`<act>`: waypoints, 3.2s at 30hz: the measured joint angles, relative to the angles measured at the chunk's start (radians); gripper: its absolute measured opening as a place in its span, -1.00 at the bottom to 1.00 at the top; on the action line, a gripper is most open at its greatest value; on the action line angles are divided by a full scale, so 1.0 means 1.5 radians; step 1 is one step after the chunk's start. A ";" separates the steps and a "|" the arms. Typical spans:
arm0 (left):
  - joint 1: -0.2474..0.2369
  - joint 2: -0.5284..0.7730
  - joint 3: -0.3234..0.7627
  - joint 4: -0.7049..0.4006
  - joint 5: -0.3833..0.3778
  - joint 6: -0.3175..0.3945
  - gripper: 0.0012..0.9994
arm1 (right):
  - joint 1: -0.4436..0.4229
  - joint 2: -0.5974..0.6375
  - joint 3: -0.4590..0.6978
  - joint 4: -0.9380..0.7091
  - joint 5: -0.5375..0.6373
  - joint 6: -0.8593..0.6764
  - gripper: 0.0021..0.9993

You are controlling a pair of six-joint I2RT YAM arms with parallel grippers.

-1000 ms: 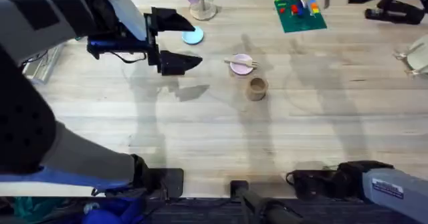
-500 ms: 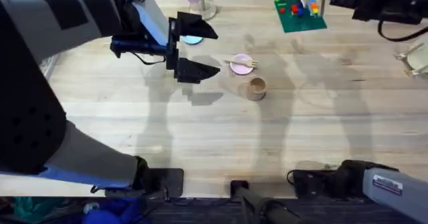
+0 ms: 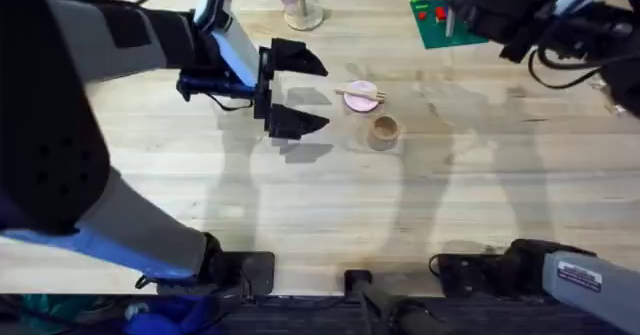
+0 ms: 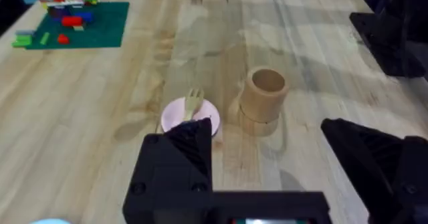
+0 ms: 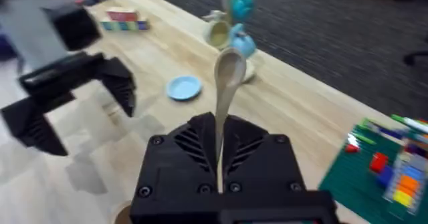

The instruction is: Pick up a utensil and set it on the pink plate, then put the other utensil in the container.

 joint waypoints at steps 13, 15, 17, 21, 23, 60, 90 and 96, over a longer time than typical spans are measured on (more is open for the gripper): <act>0.000 0.068 -0.006 0.000 0.026 0.029 0.99 | 0.000 0.003 -0.117 0.180 -0.119 0.010 -0.93; 0.000 0.068 -0.006 -0.001 0.028 0.029 0.99 | 0.000 0.014 -0.125 0.204 -0.141 0.010 -0.93; 0.000 0.068 -0.006 -0.006 0.029 0.030 0.99 | 0.001 0.032 -0.131 0.211 -0.161 0.010 -0.93; 0.000 0.068 -0.006 -0.006 0.030 0.031 0.99 | 0.002 0.102 -0.136 0.221 -0.239 -0.011 -0.93; 0.000 0.068 -0.006 -0.006 0.030 0.031 0.99 | 0.007 0.121 -0.136 0.221 -0.262 -0.025 -0.93; 0.000 0.068 -0.006 -0.006 0.030 0.031 0.99 | 0.079 0.182 -0.137 0.084 -0.328 -0.310 -0.94; 0.000 0.068 -0.006 -0.006 0.031 0.031 0.99 | 0.089 0.252 -0.137 0.008 -0.254 -0.421 -0.94; 0.000 0.068 -0.006 -0.006 0.031 0.031 0.99 | 0.089 0.252 -0.137 -0.012 -0.231 -0.422 -0.94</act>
